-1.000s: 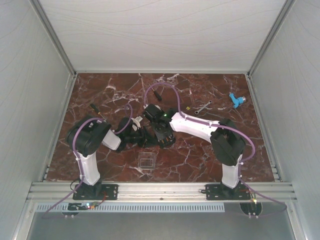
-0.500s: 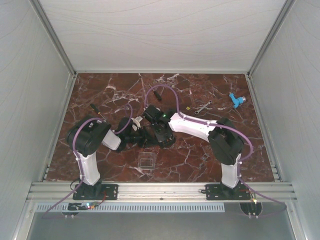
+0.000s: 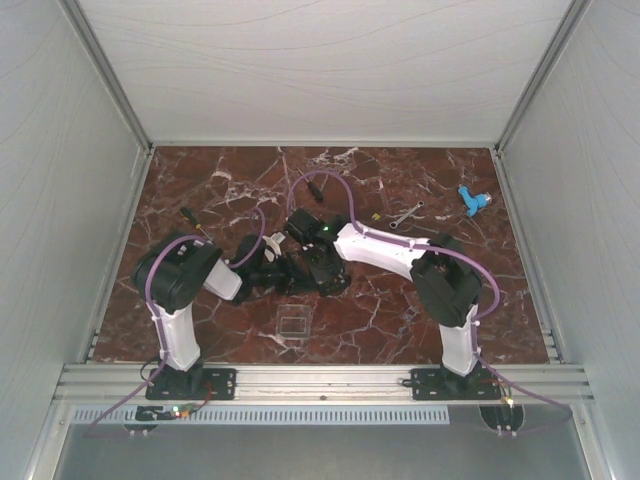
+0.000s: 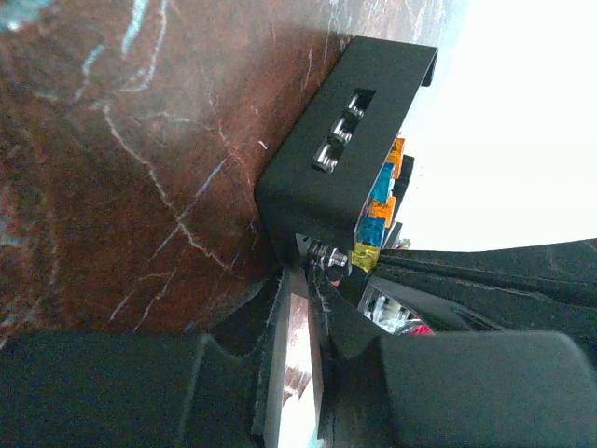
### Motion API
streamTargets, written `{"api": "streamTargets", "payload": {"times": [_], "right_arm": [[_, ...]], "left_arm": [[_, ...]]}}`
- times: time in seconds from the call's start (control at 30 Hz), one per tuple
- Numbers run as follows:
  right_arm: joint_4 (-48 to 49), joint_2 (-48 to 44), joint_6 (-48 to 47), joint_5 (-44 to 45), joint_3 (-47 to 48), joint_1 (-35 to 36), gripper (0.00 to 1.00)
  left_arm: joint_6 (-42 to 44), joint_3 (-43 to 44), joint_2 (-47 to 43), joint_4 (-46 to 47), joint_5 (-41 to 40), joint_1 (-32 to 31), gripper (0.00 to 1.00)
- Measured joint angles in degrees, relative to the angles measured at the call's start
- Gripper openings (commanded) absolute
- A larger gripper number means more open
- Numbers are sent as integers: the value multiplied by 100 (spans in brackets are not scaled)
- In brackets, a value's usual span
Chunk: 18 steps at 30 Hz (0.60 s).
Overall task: Snap on the fuse box
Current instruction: Install the fuse at the fuse box base.
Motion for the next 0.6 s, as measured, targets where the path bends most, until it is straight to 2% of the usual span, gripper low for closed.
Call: {"api": "streamTargets", "payload": {"times": [0.33,0.6], "right_arm": [[-205,280,-118,-317,208,-131,0],[96,109,-107,-492,-184,-197,0]], "left_arm": [[0,2,0,0,-4,0,11],[0,2,0,0,-7,-2,11]]}}
